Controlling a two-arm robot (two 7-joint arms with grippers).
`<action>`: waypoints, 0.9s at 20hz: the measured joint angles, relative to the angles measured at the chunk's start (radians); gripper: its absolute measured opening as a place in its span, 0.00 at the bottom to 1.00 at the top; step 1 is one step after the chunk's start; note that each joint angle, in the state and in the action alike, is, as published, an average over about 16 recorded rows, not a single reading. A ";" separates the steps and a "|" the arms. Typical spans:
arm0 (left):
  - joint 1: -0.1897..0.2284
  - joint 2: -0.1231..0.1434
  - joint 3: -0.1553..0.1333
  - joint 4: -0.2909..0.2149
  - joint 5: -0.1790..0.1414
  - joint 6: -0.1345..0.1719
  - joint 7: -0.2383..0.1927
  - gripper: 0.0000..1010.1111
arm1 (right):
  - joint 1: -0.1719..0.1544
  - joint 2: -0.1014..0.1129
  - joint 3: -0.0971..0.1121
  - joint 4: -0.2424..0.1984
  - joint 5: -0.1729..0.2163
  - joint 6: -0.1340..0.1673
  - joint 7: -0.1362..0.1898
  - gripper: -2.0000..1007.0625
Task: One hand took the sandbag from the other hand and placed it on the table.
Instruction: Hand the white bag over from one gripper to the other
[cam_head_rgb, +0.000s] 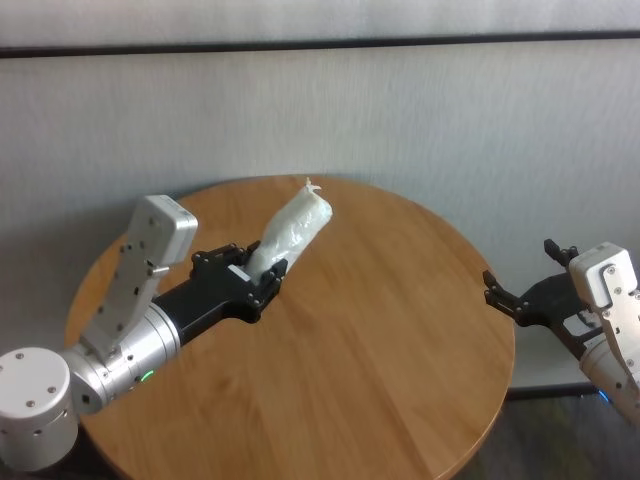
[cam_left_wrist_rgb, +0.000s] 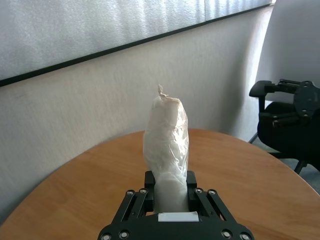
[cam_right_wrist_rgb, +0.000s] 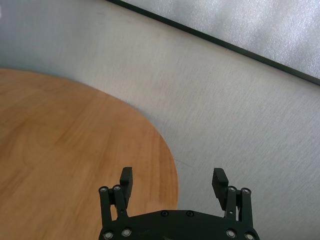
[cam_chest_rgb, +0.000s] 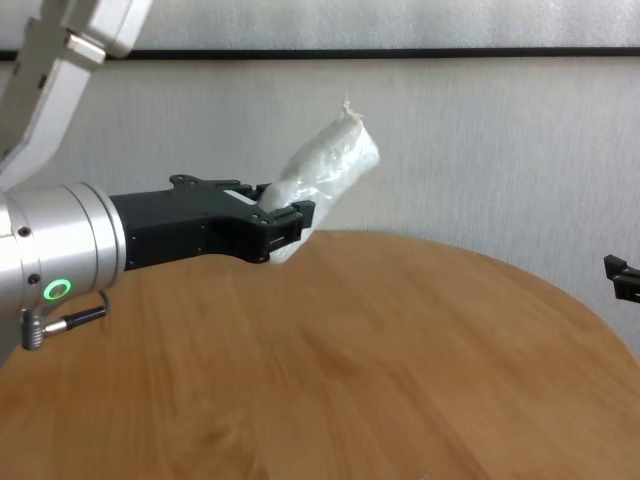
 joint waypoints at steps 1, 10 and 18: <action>-0.001 0.002 0.003 -0.002 -0.003 -0.004 -0.004 0.38 | 0.000 0.000 0.000 0.000 0.000 0.000 0.000 1.00; -0.006 0.017 0.029 -0.024 -0.025 -0.027 -0.028 0.38 | 0.000 0.000 0.000 0.000 0.000 0.000 0.000 1.00; -0.011 0.022 0.053 -0.043 -0.037 -0.034 -0.037 0.38 | 0.000 0.000 0.000 0.000 0.000 0.000 0.000 1.00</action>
